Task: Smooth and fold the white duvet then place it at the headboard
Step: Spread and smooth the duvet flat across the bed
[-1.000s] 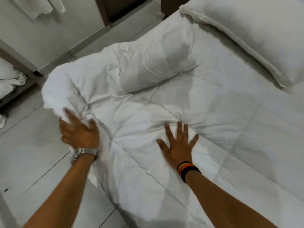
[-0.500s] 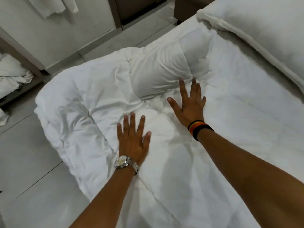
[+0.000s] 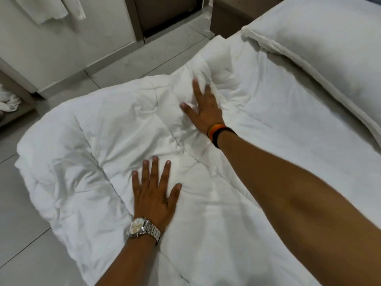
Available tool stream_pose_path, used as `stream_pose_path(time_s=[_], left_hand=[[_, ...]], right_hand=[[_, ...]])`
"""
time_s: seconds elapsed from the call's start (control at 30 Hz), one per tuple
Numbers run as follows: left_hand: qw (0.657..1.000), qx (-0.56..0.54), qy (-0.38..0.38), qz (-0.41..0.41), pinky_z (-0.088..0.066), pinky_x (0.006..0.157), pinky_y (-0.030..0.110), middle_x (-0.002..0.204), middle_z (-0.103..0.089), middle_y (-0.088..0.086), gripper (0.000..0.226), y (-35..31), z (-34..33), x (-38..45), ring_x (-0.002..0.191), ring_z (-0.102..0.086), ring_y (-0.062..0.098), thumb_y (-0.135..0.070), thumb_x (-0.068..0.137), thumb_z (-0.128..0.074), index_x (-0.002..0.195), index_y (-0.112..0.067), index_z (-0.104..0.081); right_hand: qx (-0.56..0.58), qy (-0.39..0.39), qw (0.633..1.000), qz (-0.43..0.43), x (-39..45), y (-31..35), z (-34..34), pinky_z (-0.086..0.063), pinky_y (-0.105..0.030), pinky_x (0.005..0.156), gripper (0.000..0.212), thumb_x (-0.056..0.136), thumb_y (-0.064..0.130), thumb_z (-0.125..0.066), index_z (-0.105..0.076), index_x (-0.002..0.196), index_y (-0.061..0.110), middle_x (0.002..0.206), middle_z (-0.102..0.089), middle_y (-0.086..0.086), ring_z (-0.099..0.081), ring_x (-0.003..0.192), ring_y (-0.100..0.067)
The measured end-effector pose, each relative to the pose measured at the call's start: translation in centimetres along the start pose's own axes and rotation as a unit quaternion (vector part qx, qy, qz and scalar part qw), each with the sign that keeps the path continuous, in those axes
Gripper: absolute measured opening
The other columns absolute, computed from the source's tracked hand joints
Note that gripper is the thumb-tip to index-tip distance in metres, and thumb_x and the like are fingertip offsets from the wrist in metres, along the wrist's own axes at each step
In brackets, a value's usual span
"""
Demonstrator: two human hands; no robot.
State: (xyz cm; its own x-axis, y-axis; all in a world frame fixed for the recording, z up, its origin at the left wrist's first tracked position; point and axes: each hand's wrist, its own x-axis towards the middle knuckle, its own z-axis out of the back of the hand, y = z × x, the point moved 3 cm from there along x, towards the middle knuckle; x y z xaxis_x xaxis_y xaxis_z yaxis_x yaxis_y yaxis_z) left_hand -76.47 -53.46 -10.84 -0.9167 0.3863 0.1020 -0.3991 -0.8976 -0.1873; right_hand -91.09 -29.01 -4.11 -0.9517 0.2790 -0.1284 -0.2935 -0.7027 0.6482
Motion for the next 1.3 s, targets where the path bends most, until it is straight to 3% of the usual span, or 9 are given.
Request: stream_pose_path(time_s=[0.23, 0.4, 0.6, 0.7, 0.8, 0.97, 1.03, 1.13, 1.3], left_hand=[[0.995, -0.021, -0.093, -0.019, -0.006, 0.126, 0.058, 0.171, -0.021, 0.010, 0.063, 2.8, 6.2, 4.3, 0.160, -0.012, 0.031, -0.049, 0.105, -0.033, 0.162, -0.024, -0.032], [0.995, 0.004, -0.094, -0.014, -0.007, 0.126, 0.057, 0.170, -0.025, 0.010, 0.063, 8.3, 10.9, 14.0, 0.157, -0.018, 0.036, -0.054, 0.105, -0.028, 0.162, -0.027, -0.032], [0.999, 0.015, 0.045, -0.004, -0.013, 0.125, 0.056, 0.166, -0.033, 0.016, 0.082, 12.6, 10.2, 27.9, 0.154, -0.026, 0.040, -0.073, 0.097, -0.017, 0.166, -0.028, -0.012], [0.984, -0.055, 0.166, -0.016, -0.045, 0.096, 0.043, 0.136, -0.063, 0.022, 0.106, 13.6, 7.5, 32.0, 0.121, -0.062, 0.040, -0.087, 0.088, -0.033, 0.166, -0.025, 0.004], [0.964, -0.105, 0.244, -0.013, -0.048, 0.090, 0.040, 0.139, -0.062, 0.017, 0.116, 14.1, 5.9, 32.6, 0.124, -0.061, 0.039, -0.086, 0.079, -0.055, 0.165, -0.028, -0.002], [0.981, -0.178, 0.062, -0.035, -0.055, 0.081, 0.044, 0.106, -0.076, 0.015, 0.083, 20.2, 13.3, 33.1, 0.101, -0.070, 0.042, -0.074, 0.081, -0.068, 0.147, -0.035, -0.036], [0.986, -0.169, 0.006, -0.005, -0.052, 0.075, 0.046, 0.097, -0.076, 0.018, 0.081, 24.9, 14.7, 32.6, 0.092, -0.070, 0.045, -0.071, 0.083, -0.068, 0.147, -0.033, -0.037], [0.991, -0.083, 0.105, 0.010, -0.049, 0.077, 0.044, 0.108, -0.073, 0.023, 0.089, 28.3, 10.5, 30.3, 0.096, -0.069, 0.045, -0.067, 0.090, -0.061, 0.159, -0.029, -0.021], [0.981, -0.137, 0.135, -0.011, -0.049, 0.090, 0.047, 0.140, -0.060, 0.021, 0.093, 28.8, 6.0, 29.9, 0.114, -0.061, 0.044, -0.057, 0.094, -0.061, 0.164, -0.019, -0.012]], right_hand=[[-0.074, -0.032, 0.996, -0.027, -14.9, -2.1, -5.6, 0.007, -0.063, 0.123, 0.077, 0.096, 0.079, -0.024, 0.008, 0.160, 0.049, 0.173, 0.015, -0.001, 0.012, 0.159, -0.025], [-0.053, -0.045, 0.992, -0.104, -14.9, 2.0, -8.7, 0.014, -0.070, 0.117, 0.078, 0.094, 0.082, -0.015, 0.012, 0.160, 0.049, 0.171, 0.021, -0.004, 0.020, 0.157, -0.030], [-0.013, -0.105, 0.991, -0.087, -8.2, 10.5, -10.2, 0.005, -0.070, 0.119, 0.078, 0.096, 0.078, -0.028, 0.008, 0.160, 0.050, 0.168, 0.031, 0.002, 0.025, 0.156, -0.029], [0.010, -0.131, 0.981, -0.142, -5.1, 11.2, -12.5, -0.002, -0.074, 0.118, 0.078, 0.096, 0.078, -0.032, 0.006, 0.159, 0.053, 0.166, 0.036, 0.004, 0.026, 0.155, -0.029], [-0.017, -0.153, 0.970, -0.187, -3.3, 11.9, -14.3, -0.001, -0.075, 0.117, 0.077, 0.096, 0.077, -0.032, 0.005, 0.159, 0.054, 0.166, 0.036, 0.002, 0.024, 0.155, -0.032], [0.032, -0.211, 0.959, -0.189, -1.6, 15.1, -14.6, 0.004, -0.063, 0.121, 0.073, 0.096, 0.077, -0.029, 0.004, 0.158, 0.057, 0.169, 0.028, 0.002, 0.020, 0.157, -0.027], [-0.039, -0.160, 0.969, -0.184, -0.5, 15.4, -15.5, 0.007, -0.061, 0.122, 0.072, 0.096, 0.078, -0.020, 0.008, 0.158, 0.056, 0.170, 0.024, 0.004, 0.018, 0.158, -0.027], [-0.156, -0.028, 0.962, -0.223, 0.2, 13.8, -18.8, 0.009, -0.069, 0.118, 0.074, 0.093, 0.081, -0.007, 0.017, 0.156, 0.053, 0.168, 0.030, 0.007, 0.023, 0.156, -0.032], [-0.169, 0.002, 0.948, -0.269, 0.7, 14.2, -19.7, 0.013, -0.070, 0.117, 0.076, 0.094, 0.079, -0.010, 0.015, 0.159, 0.048, 0.169, 0.027, 0.001, 0.024, 0.156, -0.032]])
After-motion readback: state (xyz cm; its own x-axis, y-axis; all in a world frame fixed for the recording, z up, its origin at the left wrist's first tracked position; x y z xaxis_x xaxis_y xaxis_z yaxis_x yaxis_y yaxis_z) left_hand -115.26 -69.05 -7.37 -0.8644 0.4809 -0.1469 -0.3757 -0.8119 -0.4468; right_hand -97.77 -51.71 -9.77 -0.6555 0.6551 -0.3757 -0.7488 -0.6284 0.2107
